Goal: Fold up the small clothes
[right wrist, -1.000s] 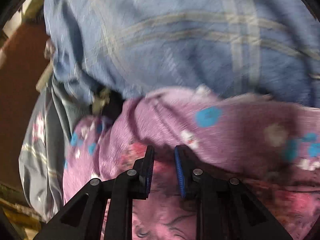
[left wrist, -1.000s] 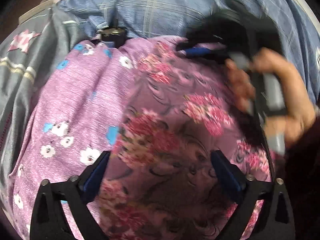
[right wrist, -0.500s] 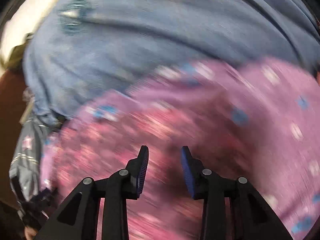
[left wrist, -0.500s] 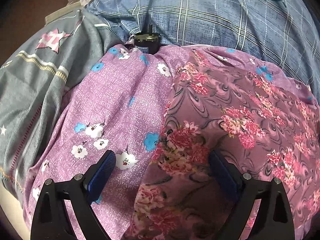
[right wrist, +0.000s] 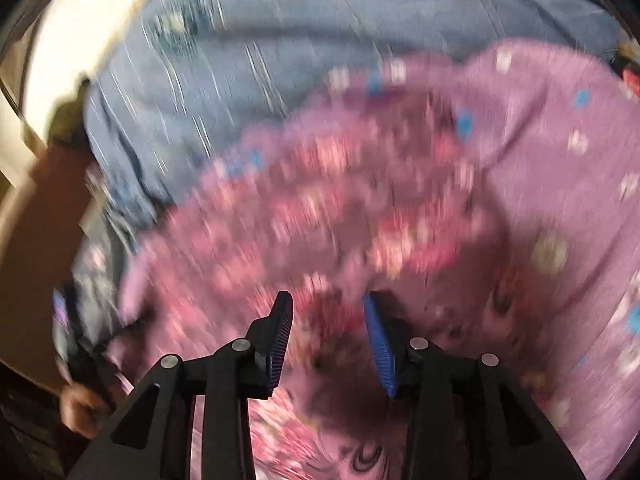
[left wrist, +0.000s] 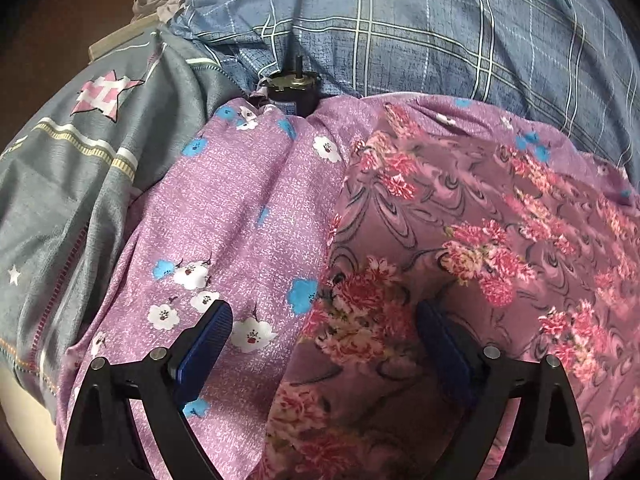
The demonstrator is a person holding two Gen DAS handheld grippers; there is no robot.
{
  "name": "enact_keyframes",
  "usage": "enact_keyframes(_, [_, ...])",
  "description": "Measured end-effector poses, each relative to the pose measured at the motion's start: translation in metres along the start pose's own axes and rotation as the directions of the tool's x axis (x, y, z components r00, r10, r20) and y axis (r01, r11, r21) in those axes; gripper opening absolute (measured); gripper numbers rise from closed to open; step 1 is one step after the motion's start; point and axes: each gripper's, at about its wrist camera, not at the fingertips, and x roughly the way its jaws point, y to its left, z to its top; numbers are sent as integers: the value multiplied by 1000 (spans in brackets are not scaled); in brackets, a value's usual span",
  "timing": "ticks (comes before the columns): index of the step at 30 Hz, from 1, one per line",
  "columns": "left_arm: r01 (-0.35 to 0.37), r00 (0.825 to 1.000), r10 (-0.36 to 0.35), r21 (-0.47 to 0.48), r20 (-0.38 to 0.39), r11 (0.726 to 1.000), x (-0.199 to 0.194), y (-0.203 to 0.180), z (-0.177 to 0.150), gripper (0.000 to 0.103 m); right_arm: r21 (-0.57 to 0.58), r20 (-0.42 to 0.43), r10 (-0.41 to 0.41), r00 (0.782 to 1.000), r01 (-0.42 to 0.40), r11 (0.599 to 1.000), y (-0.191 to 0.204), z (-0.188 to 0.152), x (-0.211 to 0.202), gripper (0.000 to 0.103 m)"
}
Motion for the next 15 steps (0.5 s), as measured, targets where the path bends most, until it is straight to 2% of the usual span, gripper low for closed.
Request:
enact_keyframes(2, [29,1000,-29,-26,-4,999,-7,6,1,92,-26,14,-13,1000,14,1000,7,0,-5,41])
enact_keyframes(3, [39,999,-38,-46,12,998,-14,12,0,92,-26,25,7,1000,-7,1000,11,1,-9,40])
enact_keyframes(7, [54,993,-42,-104,109,993,-50,37,-11,92,-53,78,146,986,-143,988,32,-4,-28,40])
enact_keyframes(10, [105,982,-78,-154,170,982,-83,47,-34,92,-71,88,219,972,-213,974,50,-12,-35,40])
enact_keyframes(12, [118,978,-87,-160,192,980,-101,49,-57,92,-66,57,264,963,-260,963,62,-21,-30,40])
enact_keyframes(15, [140,977,-115,-141,178,980,-113,46,-94,92,-54,-30,257,966,-258,965,75,-36,-11,40])
